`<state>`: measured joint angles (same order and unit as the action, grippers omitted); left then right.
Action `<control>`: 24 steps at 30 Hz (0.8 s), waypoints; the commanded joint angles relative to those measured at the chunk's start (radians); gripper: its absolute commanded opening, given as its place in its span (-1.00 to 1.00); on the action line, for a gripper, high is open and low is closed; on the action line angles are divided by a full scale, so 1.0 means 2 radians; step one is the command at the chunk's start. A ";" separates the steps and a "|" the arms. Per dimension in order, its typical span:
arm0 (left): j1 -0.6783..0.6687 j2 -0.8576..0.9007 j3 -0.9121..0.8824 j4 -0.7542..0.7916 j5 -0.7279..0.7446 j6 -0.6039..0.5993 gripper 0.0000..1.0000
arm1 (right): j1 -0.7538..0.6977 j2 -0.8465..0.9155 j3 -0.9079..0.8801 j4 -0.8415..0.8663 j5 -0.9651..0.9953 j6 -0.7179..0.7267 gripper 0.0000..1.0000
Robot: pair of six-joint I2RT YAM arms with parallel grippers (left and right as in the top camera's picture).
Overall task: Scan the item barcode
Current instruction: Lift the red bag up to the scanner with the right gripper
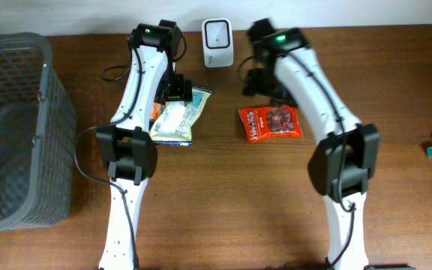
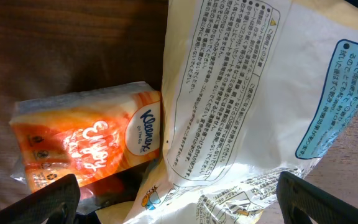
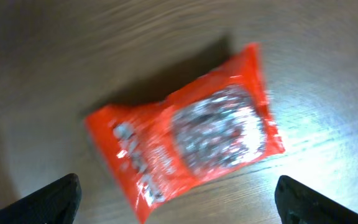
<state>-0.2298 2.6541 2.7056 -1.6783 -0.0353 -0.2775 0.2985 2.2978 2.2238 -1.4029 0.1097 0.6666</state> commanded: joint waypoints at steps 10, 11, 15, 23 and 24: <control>-0.002 0.004 -0.002 0.001 -0.007 -0.005 0.98 | -0.038 -0.006 -0.179 0.117 -0.106 0.238 0.99; -0.002 0.004 -0.002 0.001 -0.007 -0.005 0.98 | -0.033 -0.006 -0.187 0.127 -0.105 0.238 0.99; -0.002 0.004 -0.002 0.001 -0.007 -0.005 0.98 | -0.017 -0.001 -0.194 0.158 -0.102 0.249 0.85; -0.002 0.004 -0.002 0.001 -0.007 -0.005 0.98 | -0.018 -0.001 -0.193 0.210 -0.061 0.121 -0.17; -0.002 0.004 -0.002 0.001 -0.007 -0.005 0.98 | -0.018 -0.001 -0.189 0.216 -0.062 0.102 -0.18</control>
<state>-0.2298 2.6541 2.7056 -1.6779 -0.0353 -0.2775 0.2611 2.2974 1.8526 -1.0031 -0.0452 1.0058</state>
